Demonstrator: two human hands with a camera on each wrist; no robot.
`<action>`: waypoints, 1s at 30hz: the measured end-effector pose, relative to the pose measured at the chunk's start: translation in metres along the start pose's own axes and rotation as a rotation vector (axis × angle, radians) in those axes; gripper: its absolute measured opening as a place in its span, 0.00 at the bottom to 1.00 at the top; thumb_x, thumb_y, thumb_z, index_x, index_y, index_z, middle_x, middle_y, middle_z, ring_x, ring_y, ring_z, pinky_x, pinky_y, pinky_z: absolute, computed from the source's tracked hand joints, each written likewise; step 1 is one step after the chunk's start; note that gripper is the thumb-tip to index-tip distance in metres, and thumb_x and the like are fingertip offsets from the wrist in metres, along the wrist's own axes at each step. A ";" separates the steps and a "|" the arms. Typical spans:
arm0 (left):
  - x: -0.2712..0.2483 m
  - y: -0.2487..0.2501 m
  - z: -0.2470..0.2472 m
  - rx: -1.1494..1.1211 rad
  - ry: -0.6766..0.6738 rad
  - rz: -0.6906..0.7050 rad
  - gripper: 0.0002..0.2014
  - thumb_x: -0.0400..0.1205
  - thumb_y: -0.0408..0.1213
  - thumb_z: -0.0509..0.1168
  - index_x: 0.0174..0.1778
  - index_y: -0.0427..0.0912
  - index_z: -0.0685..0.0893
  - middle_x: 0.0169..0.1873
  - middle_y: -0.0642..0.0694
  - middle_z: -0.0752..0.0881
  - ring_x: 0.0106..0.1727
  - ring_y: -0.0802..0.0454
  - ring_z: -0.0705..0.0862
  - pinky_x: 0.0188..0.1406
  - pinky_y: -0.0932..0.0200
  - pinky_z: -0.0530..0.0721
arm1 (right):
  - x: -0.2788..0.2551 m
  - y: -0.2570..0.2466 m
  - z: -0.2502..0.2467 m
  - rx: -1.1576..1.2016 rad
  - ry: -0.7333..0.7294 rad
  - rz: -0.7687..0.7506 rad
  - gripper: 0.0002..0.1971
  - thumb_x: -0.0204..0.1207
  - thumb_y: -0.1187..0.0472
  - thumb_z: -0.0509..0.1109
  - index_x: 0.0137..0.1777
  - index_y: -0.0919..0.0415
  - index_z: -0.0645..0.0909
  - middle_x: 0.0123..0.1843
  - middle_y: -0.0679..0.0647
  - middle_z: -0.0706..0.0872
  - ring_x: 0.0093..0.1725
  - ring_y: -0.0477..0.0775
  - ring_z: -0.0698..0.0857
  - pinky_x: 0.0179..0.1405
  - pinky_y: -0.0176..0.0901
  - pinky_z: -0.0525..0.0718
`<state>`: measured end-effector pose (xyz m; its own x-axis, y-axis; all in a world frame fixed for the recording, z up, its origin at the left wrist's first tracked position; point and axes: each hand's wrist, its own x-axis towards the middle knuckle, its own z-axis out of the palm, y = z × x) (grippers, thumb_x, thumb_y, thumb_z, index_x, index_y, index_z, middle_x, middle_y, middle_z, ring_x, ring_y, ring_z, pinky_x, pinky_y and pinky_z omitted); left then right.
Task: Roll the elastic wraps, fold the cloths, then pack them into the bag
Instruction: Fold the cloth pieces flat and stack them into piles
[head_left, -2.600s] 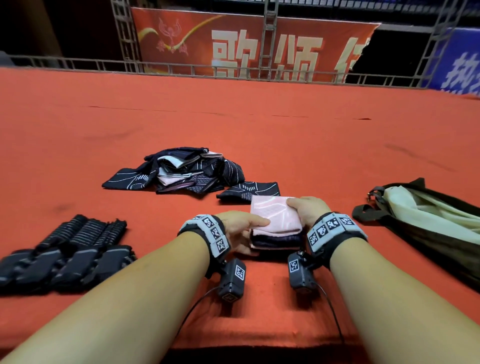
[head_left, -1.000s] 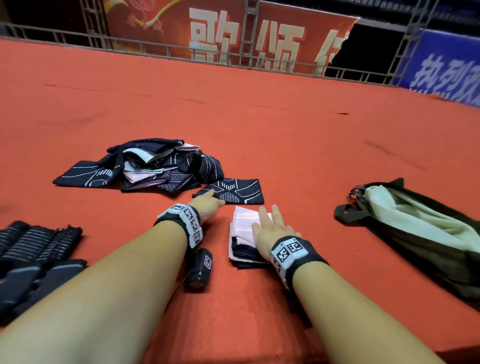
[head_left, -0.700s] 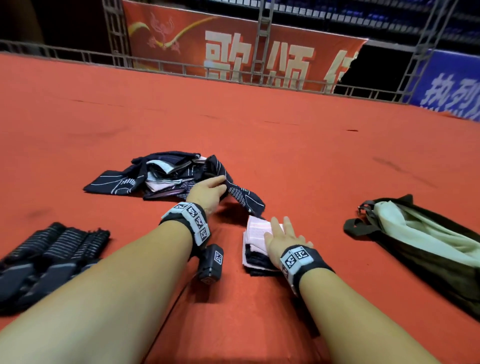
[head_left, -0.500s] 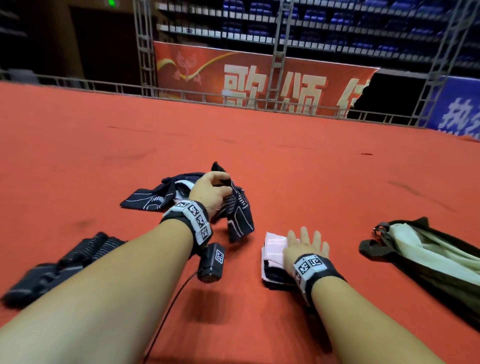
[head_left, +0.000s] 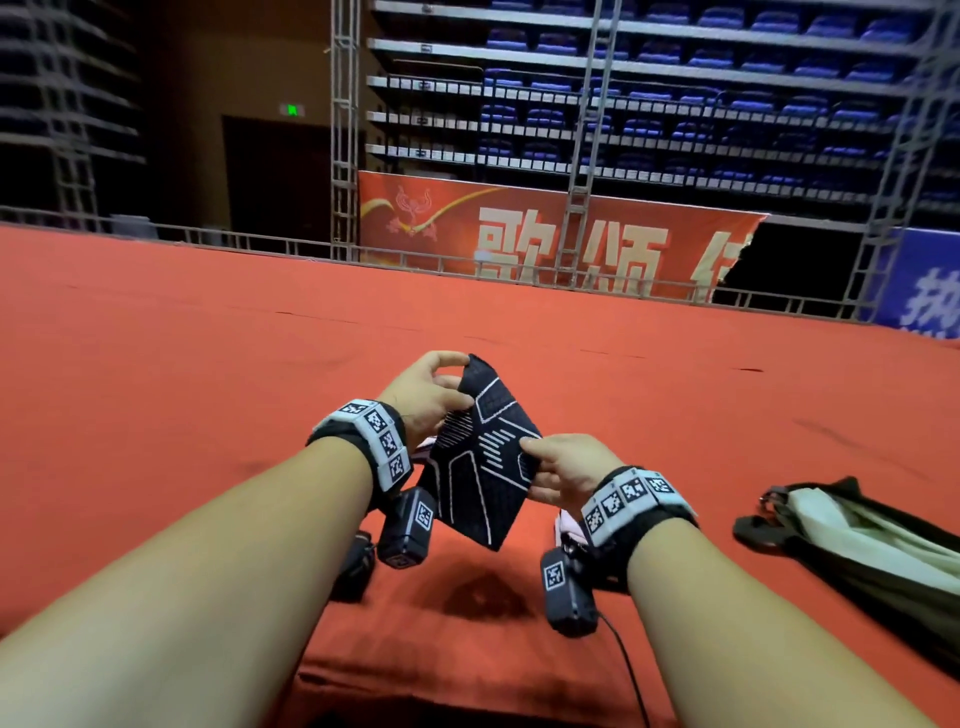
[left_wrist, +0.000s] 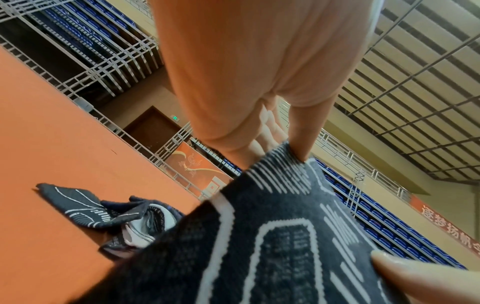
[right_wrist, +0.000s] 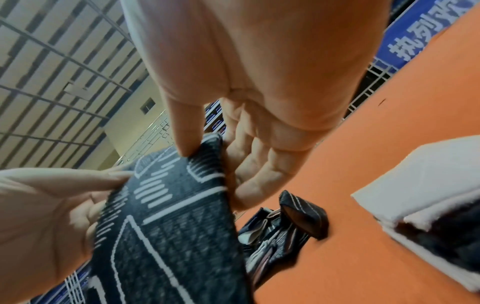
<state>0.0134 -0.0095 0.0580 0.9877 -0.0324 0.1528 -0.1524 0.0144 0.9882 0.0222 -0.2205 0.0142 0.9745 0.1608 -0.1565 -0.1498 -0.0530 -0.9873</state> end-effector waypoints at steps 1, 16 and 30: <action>-0.005 0.001 -0.001 0.004 0.011 -0.007 0.30 0.79 0.15 0.65 0.76 0.42 0.73 0.55 0.37 0.88 0.42 0.44 0.90 0.25 0.57 0.85 | -0.005 -0.001 0.004 0.047 0.004 -0.016 0.05 0.83 0.67 0.70 0.57 0.62 0.79 0.37 0.58 0.90 0.29 0.52 0.89 0.35 0.48 0.88; -0.033 -0.080 -0.024 0.643 -0.024 -0.217 0.17 0.82 0.18 0.61 0.55 0.46 0.82 0.44 0.41 0.84 0.40 0.43 0.89 0.36 0.53 0.89 | -0.010 0.084 -0.007 -0.549 0.161 0.130 0.13 0.78 0.74 0.63 0.57 0.59 0.77 0.40 0.64 0.81 0.34 0.66 0.85 0.43 0.72 0.89; -0.029 -0.147 -0.015 1.223 -0.526 -0.359 0.26 0.73 0.24 0.63 0.58 0.60 0.87 0.50 0.57 0.87 0.41 0.57 0.84 0.32 0.71 0.80 | 0.007 0.145 -0.020 -0.812 -0.266 0.082 0.27 0.65 0.70 0.80 0.58 0.37 0.88 0.58 0.45 0.89 0.58 0.40 0.85 0.60 0.30 0.81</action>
<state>0.0077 0.0040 -0.0916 0.8913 -0.2217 -0.3954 -0.0974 -0.9456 0.3104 0.0104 -0.2472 -0.1290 0.8792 0.3458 -0.3279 0.0467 -0.7473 -0.6629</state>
